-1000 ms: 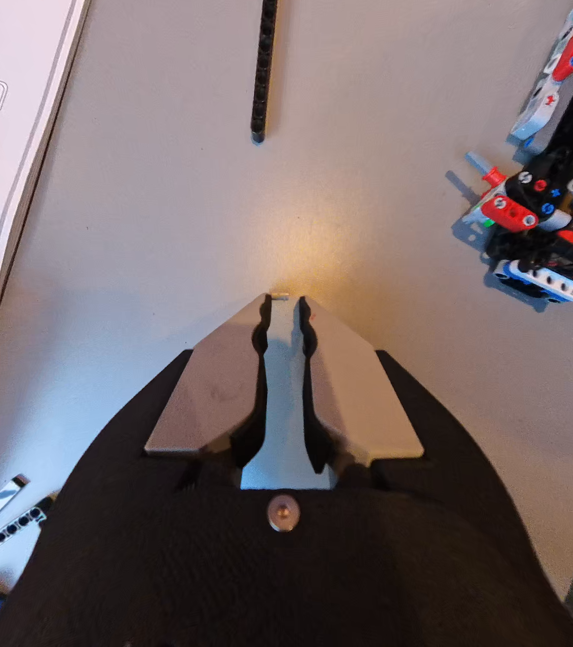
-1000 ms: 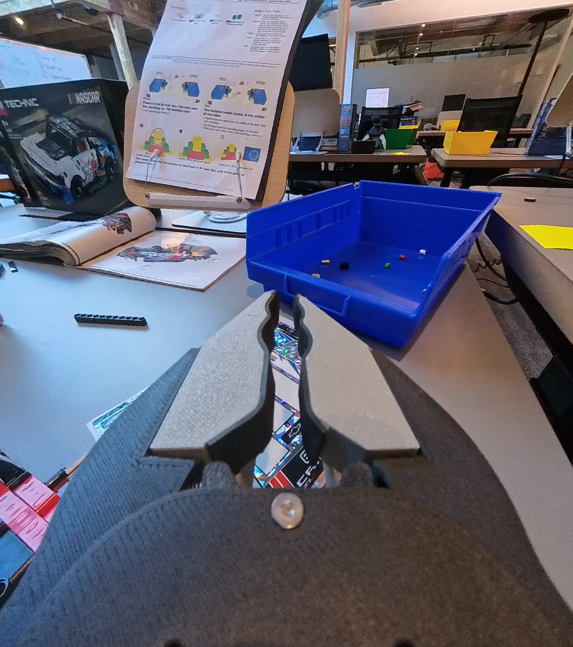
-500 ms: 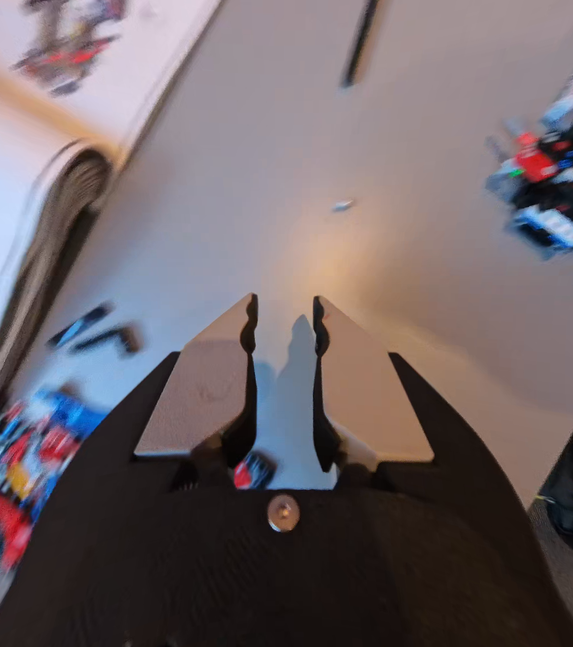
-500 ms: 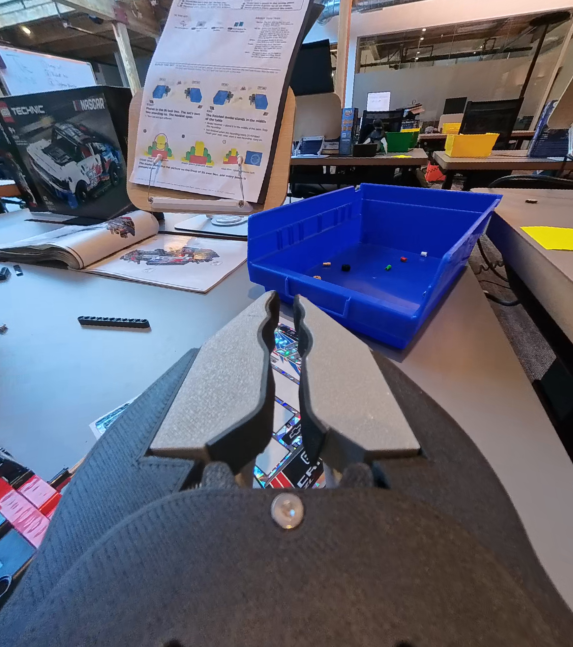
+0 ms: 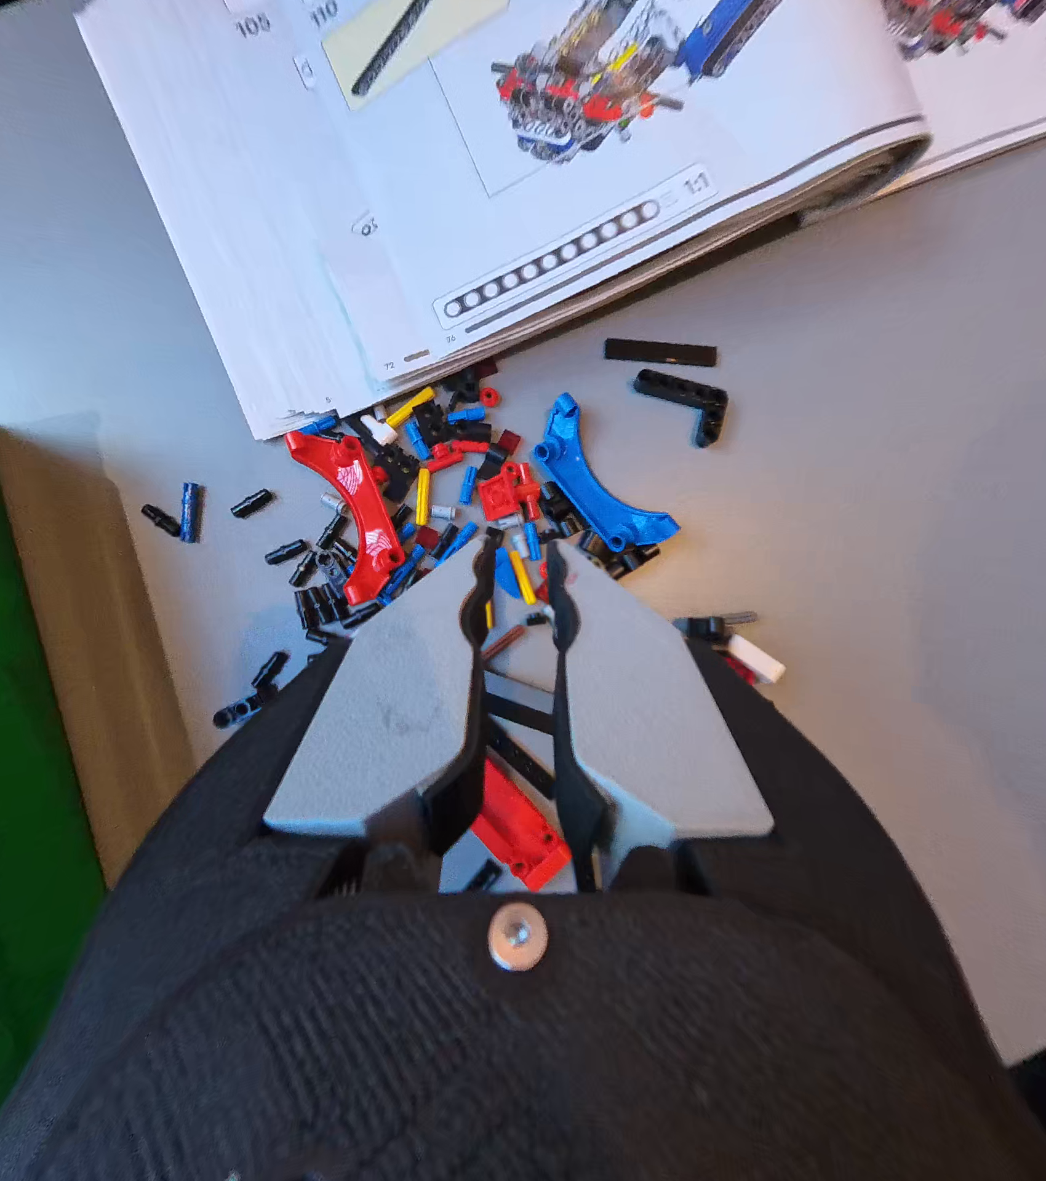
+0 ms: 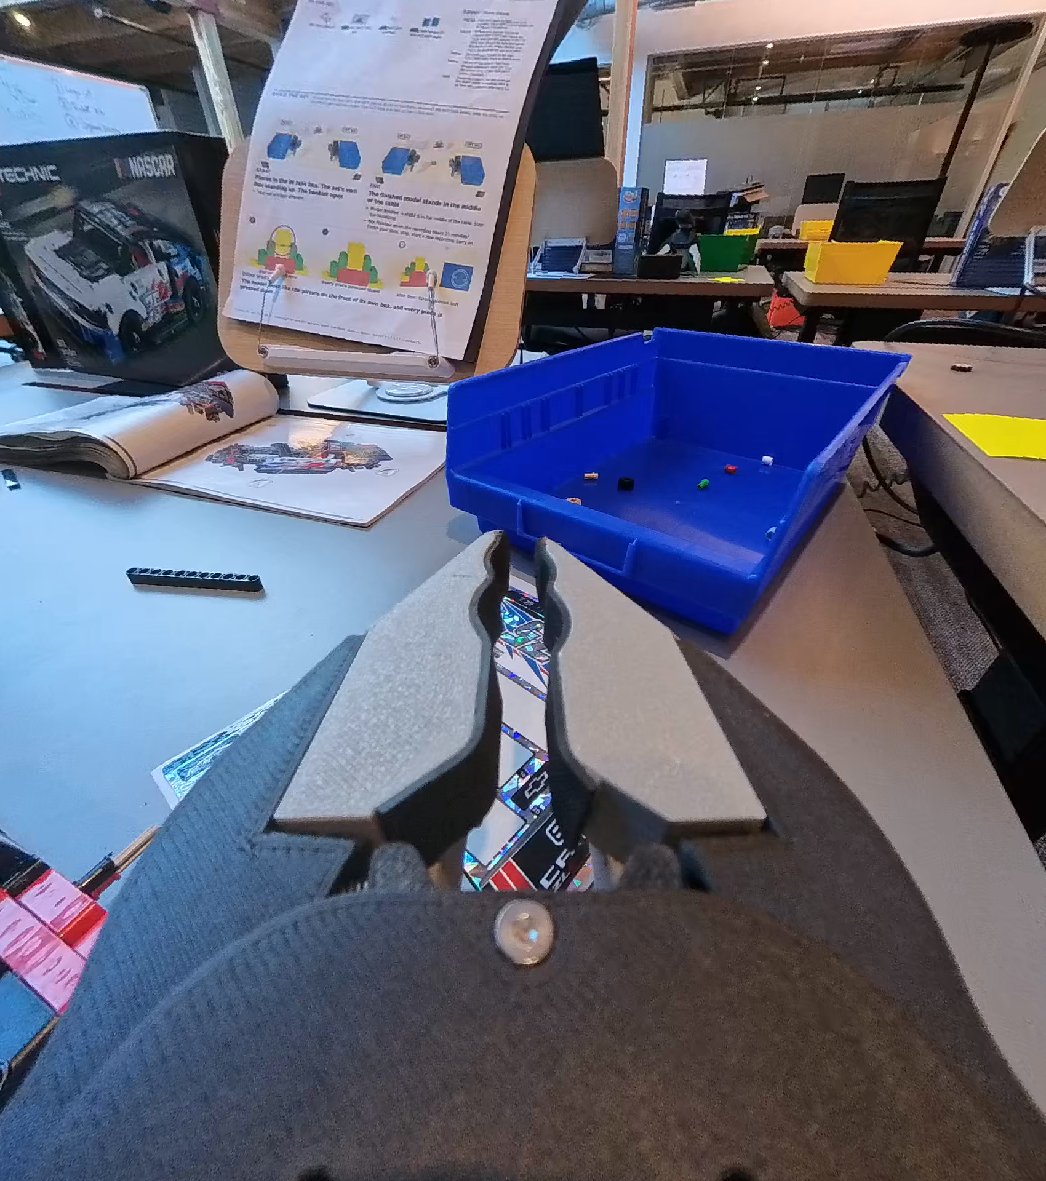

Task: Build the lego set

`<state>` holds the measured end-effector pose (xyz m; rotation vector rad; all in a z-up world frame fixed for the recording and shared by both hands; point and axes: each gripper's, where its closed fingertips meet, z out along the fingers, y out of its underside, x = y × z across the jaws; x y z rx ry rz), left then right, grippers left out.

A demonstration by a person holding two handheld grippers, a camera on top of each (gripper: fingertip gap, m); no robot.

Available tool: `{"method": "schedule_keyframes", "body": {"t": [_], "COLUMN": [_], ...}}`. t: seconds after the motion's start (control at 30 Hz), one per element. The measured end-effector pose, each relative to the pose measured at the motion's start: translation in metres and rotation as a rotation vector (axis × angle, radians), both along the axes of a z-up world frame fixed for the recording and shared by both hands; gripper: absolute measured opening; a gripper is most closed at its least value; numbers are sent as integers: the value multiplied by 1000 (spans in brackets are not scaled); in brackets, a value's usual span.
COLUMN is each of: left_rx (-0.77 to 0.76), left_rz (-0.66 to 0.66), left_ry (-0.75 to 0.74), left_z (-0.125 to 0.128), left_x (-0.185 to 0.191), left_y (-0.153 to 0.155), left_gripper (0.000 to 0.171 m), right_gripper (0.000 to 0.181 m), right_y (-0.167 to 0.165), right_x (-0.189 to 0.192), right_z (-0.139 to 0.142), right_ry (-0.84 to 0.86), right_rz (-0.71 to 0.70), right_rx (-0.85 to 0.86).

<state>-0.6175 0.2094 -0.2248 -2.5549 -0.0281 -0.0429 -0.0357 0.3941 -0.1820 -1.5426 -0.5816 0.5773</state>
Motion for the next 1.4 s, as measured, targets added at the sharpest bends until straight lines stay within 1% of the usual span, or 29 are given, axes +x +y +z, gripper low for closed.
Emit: {"method": "schedule_keyframes", "body": {"t": [0.13, 0.37, 0.53, 0.77, 0.97, 1.3, 1.4], "left_rx": [-39, -99, -143, -161, -182, -203, -196], "left_rz": [5, 50, 72, 62, 56, 48, 42], "left_ry": [-6, 15, 42, 52, 63, 61, 67], "left_z": [-17, -40, -49, -52, -56, -57, -53], "left_x": [-7, -25, -32, -30, -31, -31, -30], "left_y": [7, 16, 18, 20, 15, 17, 16], "left_gripper": [12, 11, 12, 11, 10, 7, 7], "right_gripper": [5, 5, 5, 5, 5, 5, 5], "right_y": [0, -1, -1, -1, -1, -2, -1], "right_x": [0, -1, -1, -2, -2, -2, -2], "right_z": [0, -1, 0, 0, -1, 0, 0], "right_ry": [-2, -4, 0, 3, 1, 1, 1], "right_rz": [-1, 13, 18, 21, 23, 22, 23], "right_rx": [0, -1, -2, -3, -6, -3, -4]}}
